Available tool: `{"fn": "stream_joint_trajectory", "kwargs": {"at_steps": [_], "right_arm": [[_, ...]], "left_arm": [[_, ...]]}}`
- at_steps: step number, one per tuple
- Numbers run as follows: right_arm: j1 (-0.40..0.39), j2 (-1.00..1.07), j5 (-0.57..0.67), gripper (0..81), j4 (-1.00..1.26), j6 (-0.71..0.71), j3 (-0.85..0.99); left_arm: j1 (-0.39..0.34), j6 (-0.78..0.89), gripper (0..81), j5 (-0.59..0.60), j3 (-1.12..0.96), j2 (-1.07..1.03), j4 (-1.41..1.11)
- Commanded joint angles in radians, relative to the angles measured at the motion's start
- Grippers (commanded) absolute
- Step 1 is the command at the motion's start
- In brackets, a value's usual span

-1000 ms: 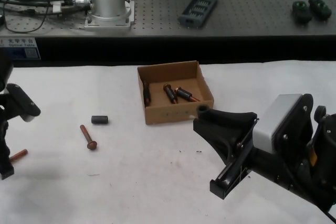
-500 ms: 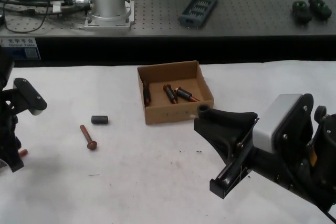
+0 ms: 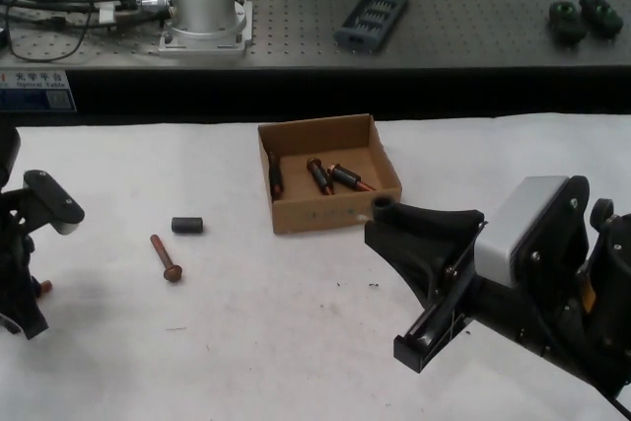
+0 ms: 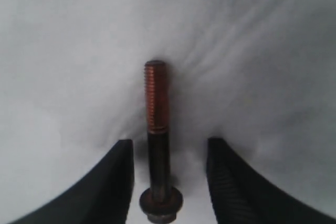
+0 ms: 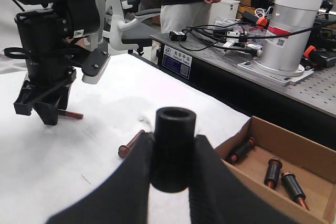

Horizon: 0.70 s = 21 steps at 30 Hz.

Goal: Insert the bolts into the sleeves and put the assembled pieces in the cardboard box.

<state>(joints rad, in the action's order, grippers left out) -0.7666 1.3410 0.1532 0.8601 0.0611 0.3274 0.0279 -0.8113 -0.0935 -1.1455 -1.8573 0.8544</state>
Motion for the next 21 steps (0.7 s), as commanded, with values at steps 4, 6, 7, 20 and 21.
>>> {"fn": "stream_joint_trajectory", "kwargs": {"at_steps": [4,6,7,20,21], "right_arm": [[-0.004,-0.012,-0.032,6.6,0.052,-0.016,0.005],[-0.002,-0.012,-0.032,6.6,0.051,-0.016,0.005],[-0.002,-0.012,-0.032,6.6,0.051,-0.016,0.005],[-0.002,-0.012,-0.032,6.6,0.051,0.004,0.005],[-0.002,-0.012,-0.032,6.6,0.051,0.004,0.005]], "left_arm": [[0.002,0.032,20.9,-0.01,-0.006,-0.022,-0.002],[0.002,0.05,10.1,-0.032,-0.006,-0.022,0.009],[0.002,0.06,3.2,-0.037,-0.006,-0.022,0.013],[-0.075,0.013,0.6,-0.025,-0.006,0.063,0.045],[-0.085,-0.003,0.6,-0.023,-0.006,0.077,0.049]]}}
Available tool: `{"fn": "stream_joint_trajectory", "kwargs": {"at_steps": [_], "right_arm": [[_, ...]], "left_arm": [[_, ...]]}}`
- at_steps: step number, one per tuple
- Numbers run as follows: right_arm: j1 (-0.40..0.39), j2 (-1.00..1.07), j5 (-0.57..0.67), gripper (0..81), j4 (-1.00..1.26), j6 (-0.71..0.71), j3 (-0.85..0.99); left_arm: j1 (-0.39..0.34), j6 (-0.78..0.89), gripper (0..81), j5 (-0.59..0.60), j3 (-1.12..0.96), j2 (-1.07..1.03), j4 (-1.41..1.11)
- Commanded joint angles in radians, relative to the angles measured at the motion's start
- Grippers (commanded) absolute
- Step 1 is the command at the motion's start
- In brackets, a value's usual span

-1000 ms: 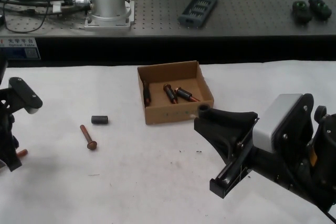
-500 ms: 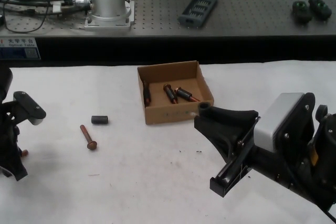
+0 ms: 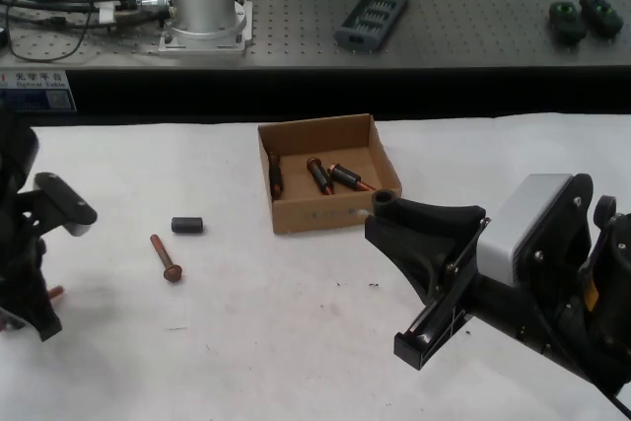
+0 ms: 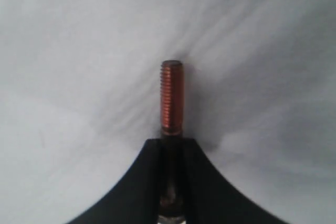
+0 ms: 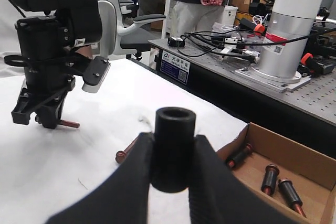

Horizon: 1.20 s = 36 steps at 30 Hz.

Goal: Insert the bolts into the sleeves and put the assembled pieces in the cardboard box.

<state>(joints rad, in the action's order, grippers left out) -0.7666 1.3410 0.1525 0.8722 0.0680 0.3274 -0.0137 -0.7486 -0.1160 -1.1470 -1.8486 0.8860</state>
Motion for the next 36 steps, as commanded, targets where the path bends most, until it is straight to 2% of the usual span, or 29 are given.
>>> {"fn": "stream_joint_trajectory", "kwargs": {"at_steps": [1,12,17,20,26,34,36], "right_arm": [[-0.002,-0.012,-0.031,6.6,0.039,-0.003,0.005],[-0.002,-0.012,-0.031,6.6,0.032,-0.003,0.005],[-0.002,-0.013,0.036,6.6,0.037,0.024,-0.004],[-0.002,-0.013,0.068,6.6,0.064,0.045,-0.016],[-0.002,-0.013,0.06,6.6,0.111,0.045,-0.035],[-0.002,-0.013,0.06,6.6,0.114,0.061,-0.035],[-0.002,-0.013,0.06,6.6,0.114,0.061,-0.035]], "left_arm": [[-0.055,-0.079,0.6,0.0,-0.004,0.084,0.02],[-0.186,-0.135,0.6,0.0,0.019,0.26,0.05],[-0.267,-0.313,0.6,-0.145,0.116,0.313,-0.039],[-0.314,-0.472,0.6,-0.16,0.204,0.345,-0.15],[-0.365,-0.686,0.6,-0.006,0.298,0.364,-0.306],[-0.385,-0.999,0.6,0.257,0.319,0.364,-0.337],[-0.385,-1.084,0.6,0.262,0.318,0.36,-0.333]]}}
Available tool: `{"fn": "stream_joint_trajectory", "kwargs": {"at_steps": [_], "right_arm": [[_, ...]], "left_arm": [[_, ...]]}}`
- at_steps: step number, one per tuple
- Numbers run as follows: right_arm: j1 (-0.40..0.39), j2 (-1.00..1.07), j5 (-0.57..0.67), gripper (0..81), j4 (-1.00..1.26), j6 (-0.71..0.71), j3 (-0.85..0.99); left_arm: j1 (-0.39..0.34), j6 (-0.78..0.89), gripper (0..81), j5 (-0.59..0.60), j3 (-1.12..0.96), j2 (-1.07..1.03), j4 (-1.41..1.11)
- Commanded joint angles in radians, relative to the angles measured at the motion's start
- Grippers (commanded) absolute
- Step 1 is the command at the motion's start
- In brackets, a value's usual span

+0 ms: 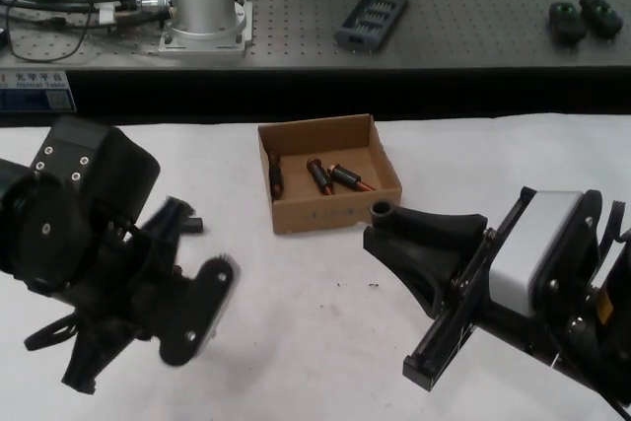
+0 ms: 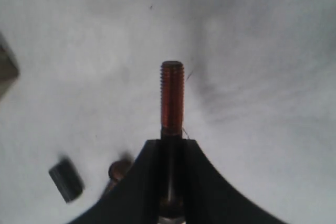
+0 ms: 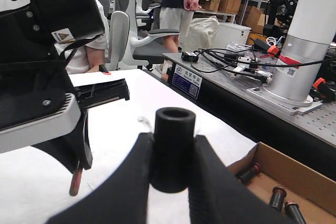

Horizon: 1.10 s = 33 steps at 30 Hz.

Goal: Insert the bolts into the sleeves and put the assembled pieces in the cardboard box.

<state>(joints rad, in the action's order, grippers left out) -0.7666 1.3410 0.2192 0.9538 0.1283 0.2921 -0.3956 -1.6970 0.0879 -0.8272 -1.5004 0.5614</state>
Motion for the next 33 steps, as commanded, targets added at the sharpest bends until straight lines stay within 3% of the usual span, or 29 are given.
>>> {"fn": "stream_joint_trajectory", "kwargs": {"at_steps": [1,9,20,24,29,33], "right_arm": [[-0.002,-0.013,-0.007,6.6,0.033,0.001,0.0],[-0.002,-0.013,-0.007,6.6,0.036,0.001,0.0],[-0.002,-0.013,-0.007,6.6,0.037,0.001,0.0],[-0.002,-0.013,-0.007,6.6,0.037,0.001,0.0],[-0.002,-0.013,-0.007,6.6,0.04,0.001,0.0],[-0.002,-0.013,-0.008,6.6,0.043,0.008,0.0]], "left_arm": [[-0.003,-0.151,0.6,0.058,0.002,0.011,-0.009],[-0.003,-0.269,0.6,0.047,0.077,-0.008,-0.055],[-0.003,-0.26,0.3,0.001,0.156,-0.066,-0.167],[-0.003,-0.169,15.2,-0.038,0.156,-0.066,-0.181],[-0.003,-0.014,45.0,-0.06,0.154,-0.063,-0.193],[-0.003,0.16,42.2,-0.05,0.154,-0.042,-0.212]]}}
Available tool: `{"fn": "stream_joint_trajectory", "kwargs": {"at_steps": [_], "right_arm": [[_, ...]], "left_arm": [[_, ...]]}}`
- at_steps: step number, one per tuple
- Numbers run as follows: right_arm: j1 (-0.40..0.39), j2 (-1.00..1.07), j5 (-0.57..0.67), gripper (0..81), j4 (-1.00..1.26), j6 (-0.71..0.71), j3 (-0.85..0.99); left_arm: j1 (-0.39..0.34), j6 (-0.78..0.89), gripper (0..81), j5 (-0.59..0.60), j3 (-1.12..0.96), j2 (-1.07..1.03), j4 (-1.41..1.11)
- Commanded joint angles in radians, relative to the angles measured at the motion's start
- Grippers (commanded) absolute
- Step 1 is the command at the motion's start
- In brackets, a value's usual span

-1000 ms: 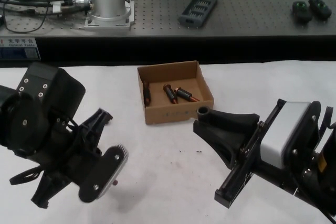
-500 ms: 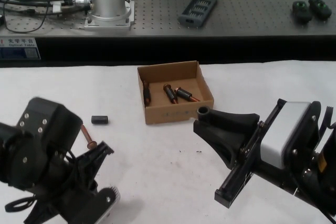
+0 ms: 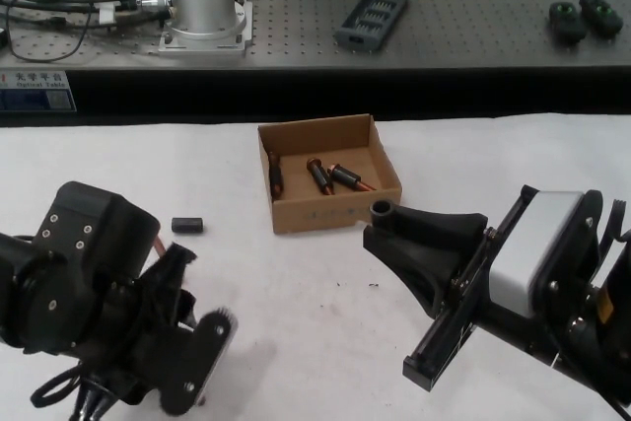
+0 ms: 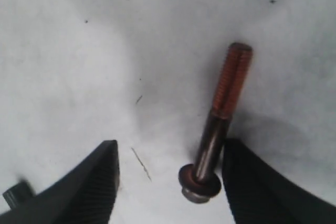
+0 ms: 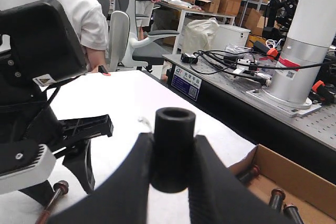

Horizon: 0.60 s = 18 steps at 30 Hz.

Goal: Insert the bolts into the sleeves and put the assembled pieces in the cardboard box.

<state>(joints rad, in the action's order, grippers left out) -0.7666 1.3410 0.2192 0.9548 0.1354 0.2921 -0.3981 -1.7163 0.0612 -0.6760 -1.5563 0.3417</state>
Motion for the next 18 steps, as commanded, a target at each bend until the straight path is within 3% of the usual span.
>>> {"fn": "stream_joint_trajectory", "kwargs": {"at_steps": [1,6,14,18], "right_arm": [[-0.002,-0.013,-0.008,6.6,0.042,0.001,0.0],[-0.002,-0.013,-0.008,6.6,0.042,0.001,0.0],[-0.002,-0.013,-0.008,6.6,0.046,-0.001,0.0],[-0.002,-0.013,-0.008,6.6,0.046,-0.008,0.0]], "left_arm": [[-0.001,0.226,40.9,-0.023,0.003,0.027,0.008],[-0.001,0.507,39.9,-0.004,0.003,0.126,0.015],[-0.001,1.492,47.5,-0.006,0.003,0.283,0.023],[-0.001,1.978,47.4,-0.035,0.003,0.319,0.086]]}}
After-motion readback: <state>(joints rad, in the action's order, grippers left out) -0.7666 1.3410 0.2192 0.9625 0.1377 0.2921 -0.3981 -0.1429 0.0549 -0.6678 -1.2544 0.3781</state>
